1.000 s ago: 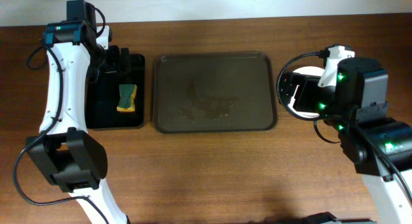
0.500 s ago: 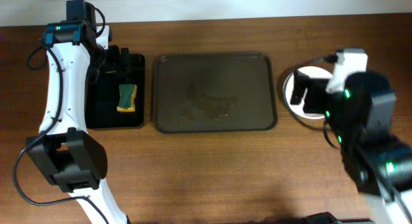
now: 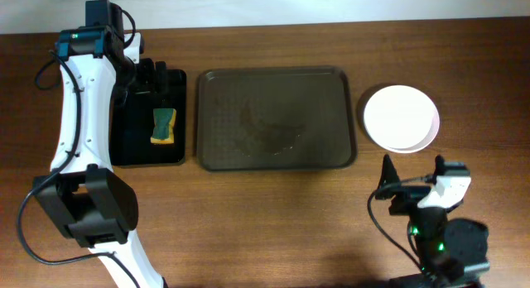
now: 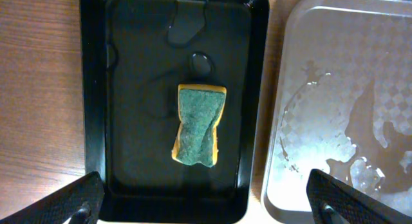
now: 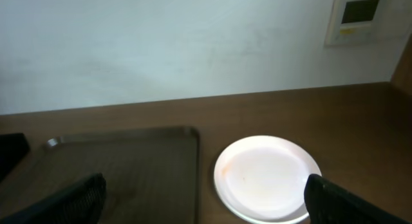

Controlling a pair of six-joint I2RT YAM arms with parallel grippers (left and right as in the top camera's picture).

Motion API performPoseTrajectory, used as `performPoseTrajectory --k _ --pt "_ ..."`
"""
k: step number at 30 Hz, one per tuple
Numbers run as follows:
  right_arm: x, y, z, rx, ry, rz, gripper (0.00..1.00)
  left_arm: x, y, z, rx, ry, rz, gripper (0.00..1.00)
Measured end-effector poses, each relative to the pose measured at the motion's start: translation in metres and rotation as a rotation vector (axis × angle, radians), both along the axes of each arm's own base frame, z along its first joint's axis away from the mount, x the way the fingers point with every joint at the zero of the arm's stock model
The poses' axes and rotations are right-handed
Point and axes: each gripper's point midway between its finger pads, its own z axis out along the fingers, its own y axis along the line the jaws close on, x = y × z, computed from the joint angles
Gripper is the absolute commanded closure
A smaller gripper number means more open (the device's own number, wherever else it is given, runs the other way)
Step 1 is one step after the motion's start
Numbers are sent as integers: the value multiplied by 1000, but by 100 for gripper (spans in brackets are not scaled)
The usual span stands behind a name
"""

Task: Clean dirty plates on tray and stack at the side

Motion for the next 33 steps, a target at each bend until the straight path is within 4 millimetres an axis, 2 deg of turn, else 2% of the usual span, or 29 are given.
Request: performPoseTrajectory --k 4,8,15,19,33 --pt "-5 -6 -7 16 -146 -18 2 0 0 0 0 1 0 1" --pt "-1 -7 -15 21 -228 -18 2 0 0 0 0 0 0 1" --pt "8 -3 -53 18 -175 1 2 0 0 0 0 0 0 1" --pt "9 0 -89 12 -54 20 2 0 0 0 0 0 0 1" --pt "9 9 -91 17 -47 72 2 0 0 0 0 0 0 1"
